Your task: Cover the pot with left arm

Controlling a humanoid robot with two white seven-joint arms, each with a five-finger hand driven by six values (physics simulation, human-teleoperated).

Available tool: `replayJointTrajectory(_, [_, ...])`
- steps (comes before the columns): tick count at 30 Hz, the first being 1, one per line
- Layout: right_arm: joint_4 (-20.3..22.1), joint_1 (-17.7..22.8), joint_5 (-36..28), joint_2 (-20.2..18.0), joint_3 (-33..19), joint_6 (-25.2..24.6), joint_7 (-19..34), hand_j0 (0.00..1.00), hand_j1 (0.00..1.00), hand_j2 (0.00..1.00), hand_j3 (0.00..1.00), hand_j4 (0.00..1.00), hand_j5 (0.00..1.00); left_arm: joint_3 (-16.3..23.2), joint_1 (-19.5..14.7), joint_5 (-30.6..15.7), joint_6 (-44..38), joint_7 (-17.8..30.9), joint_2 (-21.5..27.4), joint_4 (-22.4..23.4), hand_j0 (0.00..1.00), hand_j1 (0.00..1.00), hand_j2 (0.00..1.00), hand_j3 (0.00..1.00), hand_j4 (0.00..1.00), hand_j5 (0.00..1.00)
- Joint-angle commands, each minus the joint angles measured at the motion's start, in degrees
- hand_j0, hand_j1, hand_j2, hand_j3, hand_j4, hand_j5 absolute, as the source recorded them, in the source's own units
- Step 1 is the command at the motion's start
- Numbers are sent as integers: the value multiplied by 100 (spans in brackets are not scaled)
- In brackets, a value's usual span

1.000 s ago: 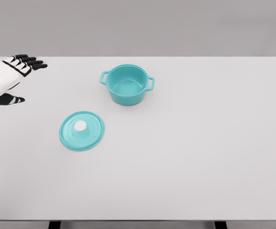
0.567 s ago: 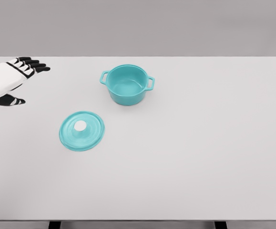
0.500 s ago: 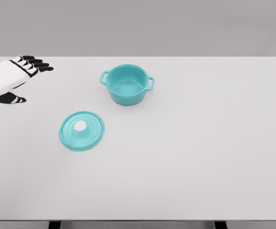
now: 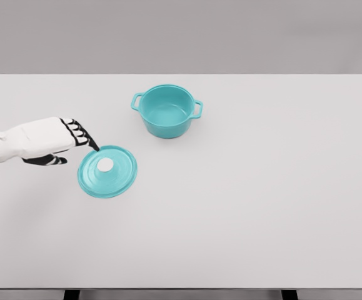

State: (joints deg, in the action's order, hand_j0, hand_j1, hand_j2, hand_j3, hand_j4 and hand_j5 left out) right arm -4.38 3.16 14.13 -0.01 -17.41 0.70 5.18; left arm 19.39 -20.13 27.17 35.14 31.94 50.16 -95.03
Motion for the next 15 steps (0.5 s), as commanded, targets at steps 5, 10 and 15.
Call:
replayJointTrajectory(5, [-2,0,-7,1,1,0,1,100,100,100,100,100,100,117,35,25,-14,5,-270,37,72,72,72,72,72,72])
replayJointTrajectory(10, [-2,0,2,1,1,0,1,100,100,100,100,100,100,258,44,96,-14,5,-402,160,75,75,75,75,75,75])
replayJointTrajectory(15, [-2,0,2,1,1,0,1,100,100,100,100,100,100,258,44,96,-14,5,-498,231,75,75,75,75,75,75])
